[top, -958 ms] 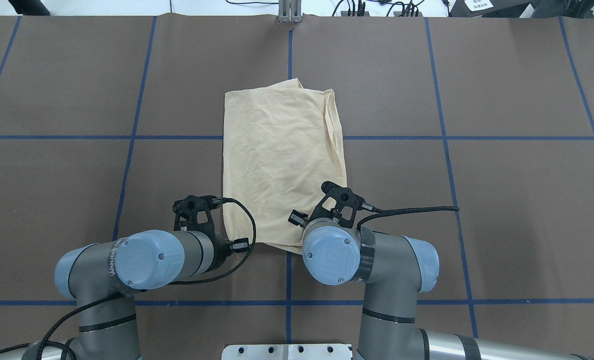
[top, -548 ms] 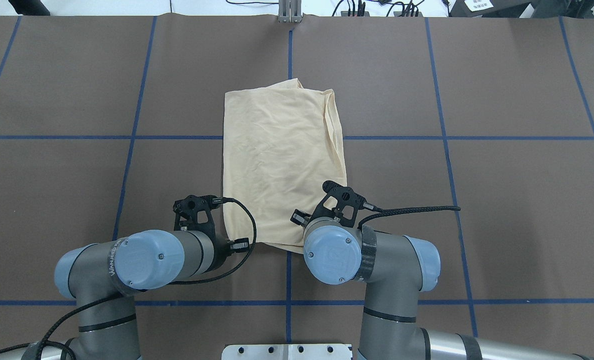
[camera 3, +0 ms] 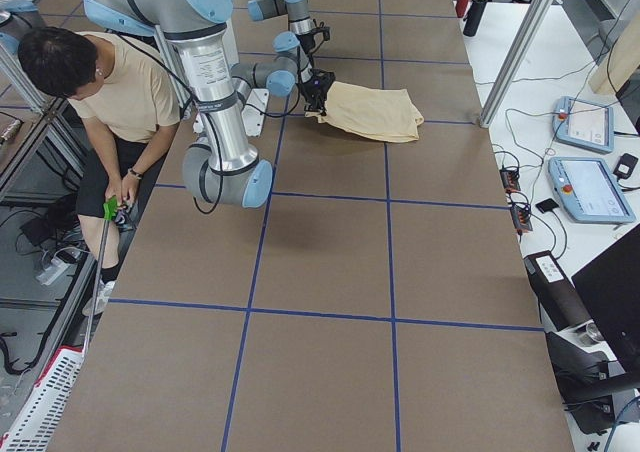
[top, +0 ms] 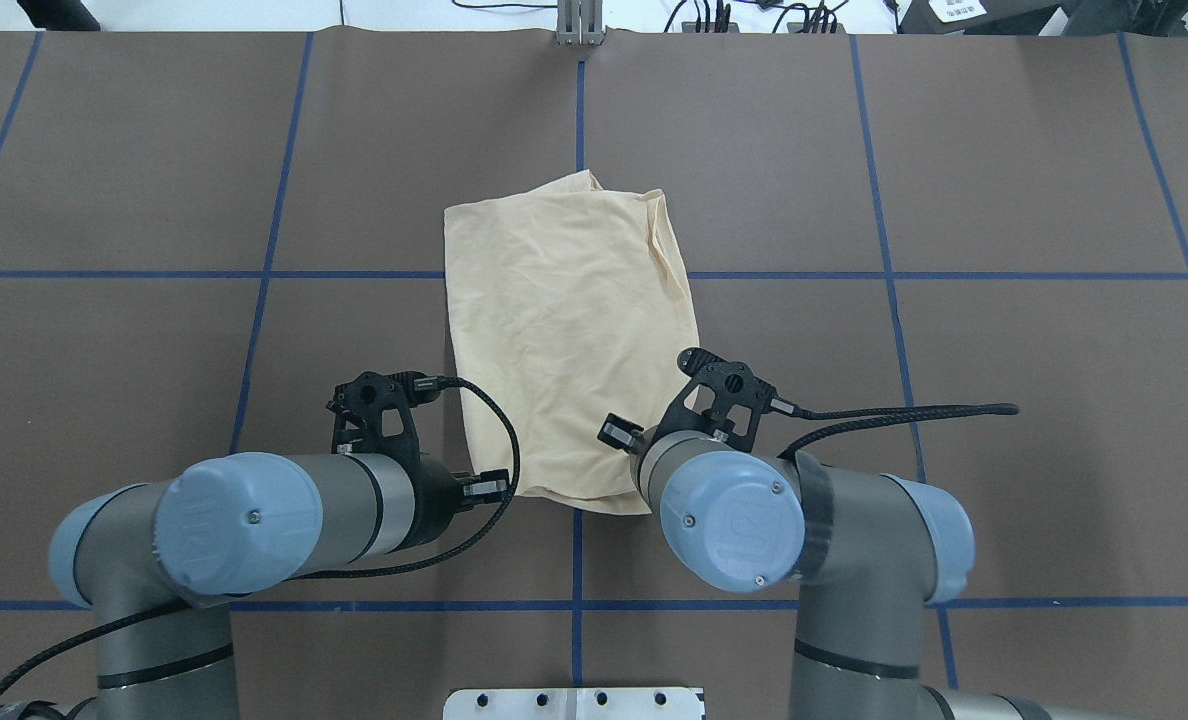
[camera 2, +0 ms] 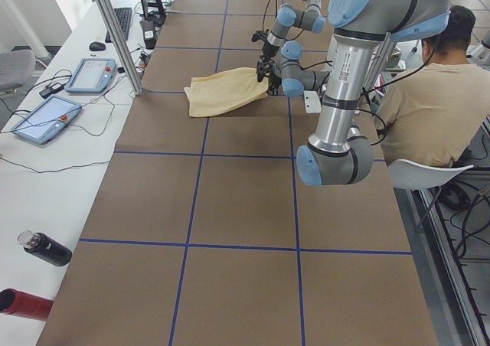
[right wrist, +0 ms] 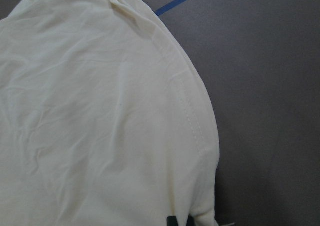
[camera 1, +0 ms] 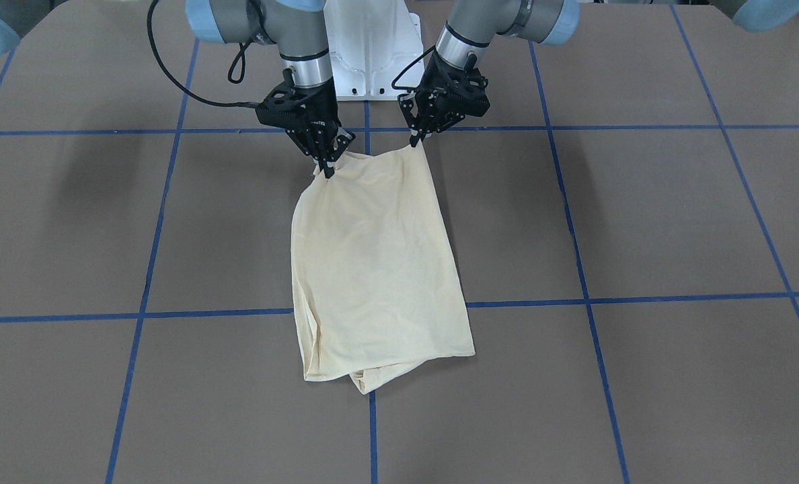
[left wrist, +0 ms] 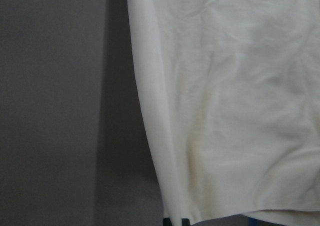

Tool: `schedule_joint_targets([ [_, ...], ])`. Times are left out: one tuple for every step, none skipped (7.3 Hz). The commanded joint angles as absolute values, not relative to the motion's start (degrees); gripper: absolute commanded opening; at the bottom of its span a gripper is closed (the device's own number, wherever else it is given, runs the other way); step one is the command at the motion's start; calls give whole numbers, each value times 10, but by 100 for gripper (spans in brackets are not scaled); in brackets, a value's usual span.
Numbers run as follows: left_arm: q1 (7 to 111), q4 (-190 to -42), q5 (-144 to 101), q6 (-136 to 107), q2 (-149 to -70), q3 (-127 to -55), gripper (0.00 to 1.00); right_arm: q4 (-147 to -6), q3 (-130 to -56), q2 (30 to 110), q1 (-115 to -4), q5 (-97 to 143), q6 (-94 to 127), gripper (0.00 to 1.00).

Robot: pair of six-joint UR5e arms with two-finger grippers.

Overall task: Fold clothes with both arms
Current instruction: 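Lift the near edge with both grippers and fold it away from the robot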

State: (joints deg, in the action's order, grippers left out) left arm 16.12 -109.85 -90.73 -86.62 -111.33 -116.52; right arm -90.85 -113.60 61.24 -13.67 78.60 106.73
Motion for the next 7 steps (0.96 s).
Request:
schedule_joint_targets([
  [158,-1009,-938,-869,-1114,-1285,0,-1028,-1273,620,-85,782,1071,0],
  [158,-952,-953,-868,-1120,-1331,0,-1063,-1304,617,-78,783,1071,0],
  [164,-926,-974,-865,-1132,-1326,0,-1069,-1301,613,-84,784,1070,0],
  [188,-925,-973,-833,-1144,-1300,0,-1062,-1263,607,-107,784,1059,0],
  [224,-926,-973,-793,-1164,-1252,0,-1037,-1212,584,-149,784,1016,0],
  [259,-931,-973,-766,-1191,-1187,0,-994,-1164,571,-184,784,999,0],
  [283,-942,-971,-735,-1210,-1137,0,-942,-1104,554,-216,786,996,0],
])
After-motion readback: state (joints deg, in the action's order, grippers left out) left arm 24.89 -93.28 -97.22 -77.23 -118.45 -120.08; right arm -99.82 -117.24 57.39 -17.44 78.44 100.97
